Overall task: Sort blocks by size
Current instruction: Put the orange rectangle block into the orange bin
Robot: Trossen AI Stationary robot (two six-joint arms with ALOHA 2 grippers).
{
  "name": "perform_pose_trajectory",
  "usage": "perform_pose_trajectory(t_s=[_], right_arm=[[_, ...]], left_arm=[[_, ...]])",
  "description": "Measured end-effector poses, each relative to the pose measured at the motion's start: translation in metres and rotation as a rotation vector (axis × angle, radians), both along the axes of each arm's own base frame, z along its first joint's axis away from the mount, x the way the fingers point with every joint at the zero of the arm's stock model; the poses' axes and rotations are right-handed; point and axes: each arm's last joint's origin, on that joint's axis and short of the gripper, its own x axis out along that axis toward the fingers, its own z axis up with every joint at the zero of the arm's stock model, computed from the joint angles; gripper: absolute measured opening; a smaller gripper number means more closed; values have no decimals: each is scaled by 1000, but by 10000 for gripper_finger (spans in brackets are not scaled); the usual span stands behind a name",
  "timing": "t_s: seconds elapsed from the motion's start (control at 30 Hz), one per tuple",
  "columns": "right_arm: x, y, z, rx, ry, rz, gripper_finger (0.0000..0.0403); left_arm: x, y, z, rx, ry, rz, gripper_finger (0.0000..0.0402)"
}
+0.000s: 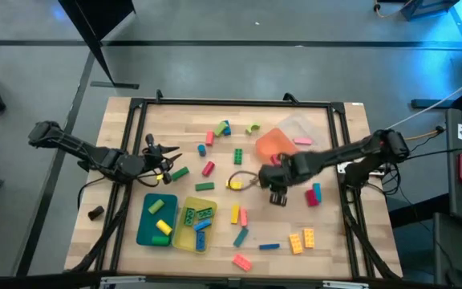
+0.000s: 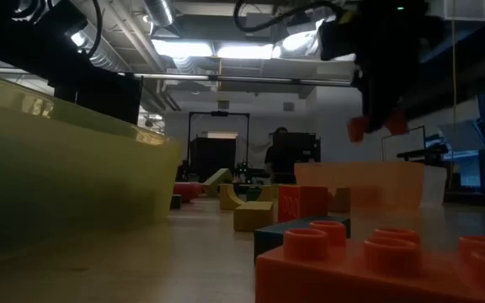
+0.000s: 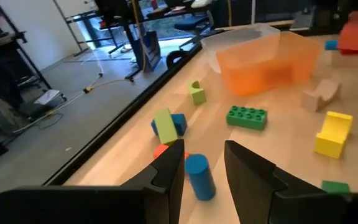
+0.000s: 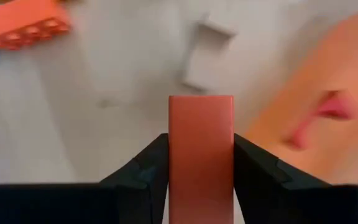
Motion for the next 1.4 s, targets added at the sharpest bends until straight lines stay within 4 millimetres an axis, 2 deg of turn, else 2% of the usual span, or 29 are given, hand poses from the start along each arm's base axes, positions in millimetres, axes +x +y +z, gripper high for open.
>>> perform_pose_trajectory(t_s=[0.13,0.4,0.6,0.73,0.93,1.4], right_arm=[[-1,-30,13,-60,48,80,144],[-16,-85,16,-87,199,148,145],[-28,-118,16,-116,289,133,142],[-28,-134,16,-76,237,155,146],[-24,-146,15,-1,121,163,153],[-20,-145,15,39,67,38,156]], left_arm=[[0,3,0,5,5,25,100],[1,10,0,4,7,76,100],[1,14,-1,-5,3,108,100],[1,17,-1,-28,-14,139,100],[1,21,-1,-89,-64,187,100],[1,24,-1,-95,-71,213,100]])
